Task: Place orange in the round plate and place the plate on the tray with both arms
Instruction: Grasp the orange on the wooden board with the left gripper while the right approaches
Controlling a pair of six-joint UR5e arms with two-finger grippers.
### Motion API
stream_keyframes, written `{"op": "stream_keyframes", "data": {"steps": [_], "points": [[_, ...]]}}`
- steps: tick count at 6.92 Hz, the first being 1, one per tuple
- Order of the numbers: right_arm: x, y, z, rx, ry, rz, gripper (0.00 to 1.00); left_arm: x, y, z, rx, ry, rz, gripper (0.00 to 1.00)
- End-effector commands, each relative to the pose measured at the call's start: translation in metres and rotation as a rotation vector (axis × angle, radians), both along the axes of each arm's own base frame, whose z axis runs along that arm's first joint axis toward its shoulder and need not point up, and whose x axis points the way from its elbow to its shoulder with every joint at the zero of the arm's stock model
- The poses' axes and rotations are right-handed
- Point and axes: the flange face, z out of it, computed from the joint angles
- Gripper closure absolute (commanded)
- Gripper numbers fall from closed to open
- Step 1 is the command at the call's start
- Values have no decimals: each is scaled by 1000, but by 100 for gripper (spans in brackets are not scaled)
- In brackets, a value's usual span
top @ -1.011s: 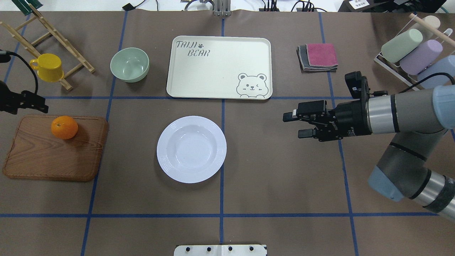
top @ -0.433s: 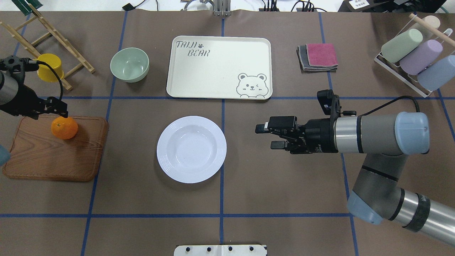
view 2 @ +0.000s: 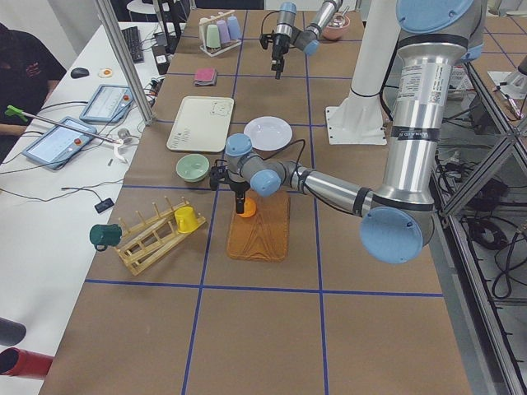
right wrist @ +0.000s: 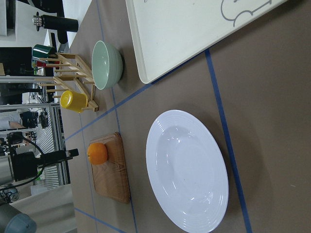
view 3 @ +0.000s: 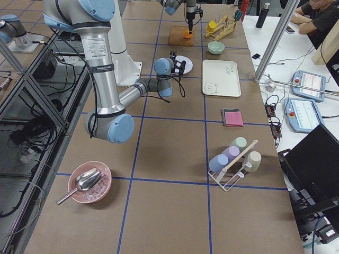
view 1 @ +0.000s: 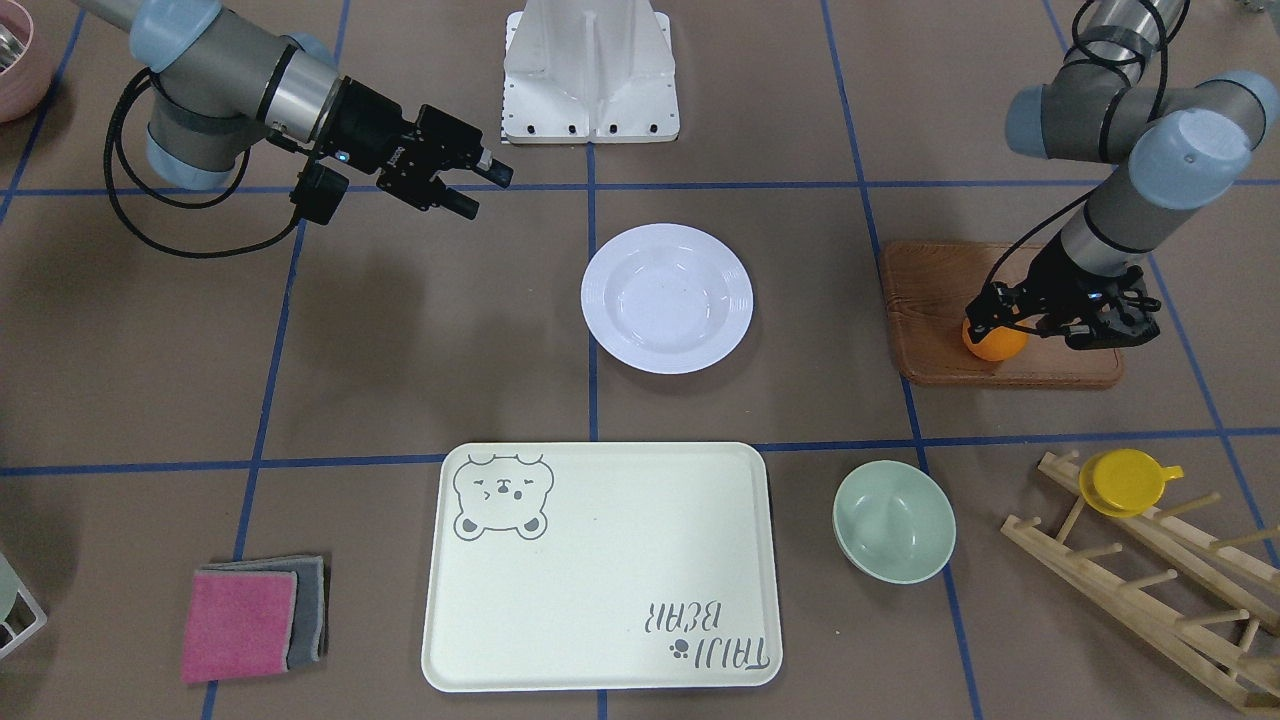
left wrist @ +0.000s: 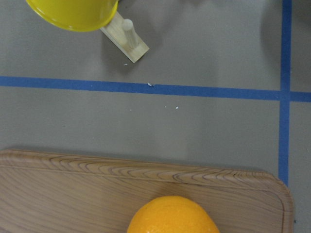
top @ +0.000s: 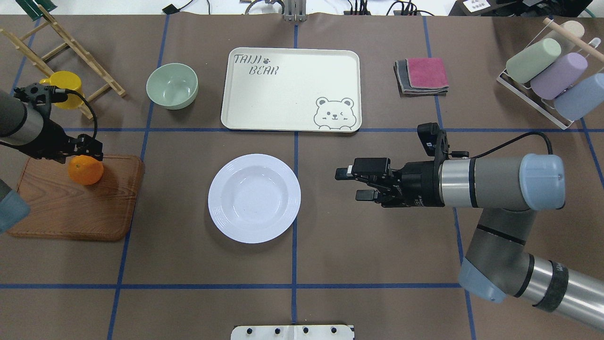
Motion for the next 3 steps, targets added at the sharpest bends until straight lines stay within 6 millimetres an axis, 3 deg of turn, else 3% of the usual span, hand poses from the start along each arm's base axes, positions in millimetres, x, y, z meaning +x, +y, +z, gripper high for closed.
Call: {"op": "stream_keyframes", "data": {"steps": [1,3], "points": [[0,0,0,1,1,0,0,7,1,7,-14,-6,5,4],[0,0,0,2,-1,0,0,9,2,12,-20,-10,7,4]]}}
